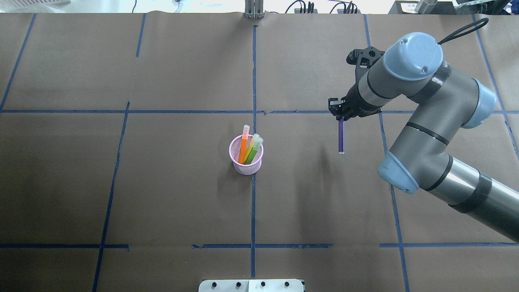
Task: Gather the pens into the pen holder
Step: 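Lift the purple marker with the right gripper while the left withdraws, then carry the purple marker with the right gripper over the lavender cup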
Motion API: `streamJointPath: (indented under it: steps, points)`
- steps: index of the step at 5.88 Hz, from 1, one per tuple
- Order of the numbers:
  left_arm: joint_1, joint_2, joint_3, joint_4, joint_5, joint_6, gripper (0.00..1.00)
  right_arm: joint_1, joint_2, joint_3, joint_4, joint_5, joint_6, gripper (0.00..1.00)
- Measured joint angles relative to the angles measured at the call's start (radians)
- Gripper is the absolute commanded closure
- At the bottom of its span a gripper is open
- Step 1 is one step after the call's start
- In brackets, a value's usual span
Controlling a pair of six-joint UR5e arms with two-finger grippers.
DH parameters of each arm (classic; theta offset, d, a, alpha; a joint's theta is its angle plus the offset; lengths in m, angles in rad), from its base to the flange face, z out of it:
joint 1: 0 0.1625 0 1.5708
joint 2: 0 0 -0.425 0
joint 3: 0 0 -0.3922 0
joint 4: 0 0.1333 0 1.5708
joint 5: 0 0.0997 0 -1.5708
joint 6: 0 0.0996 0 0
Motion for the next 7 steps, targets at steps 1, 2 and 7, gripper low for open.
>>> streamJointPath:
  steps: [1, 2, 7]
  points:
    - [-0.007, 0.090, 0.003, -0.062, 0.003, 0.038, 0.00, 0.010, 0.018, 0.006, 0.000, -0.015, -0.009, 1.00]
    - [-0.009, 0.130, 0.009, -0.098, 0.005, 0.034, 0.00, 0.019, 0.052, 0.013, 0.001, -0.052, -0.025, 1.00]
    - [-0.009, 0.149, 0.002, -0.111, 0.007, -0.056, 0.00, -0.159, 0.232, 0.048, 0.000, -0.473, -0.052, 1.00]
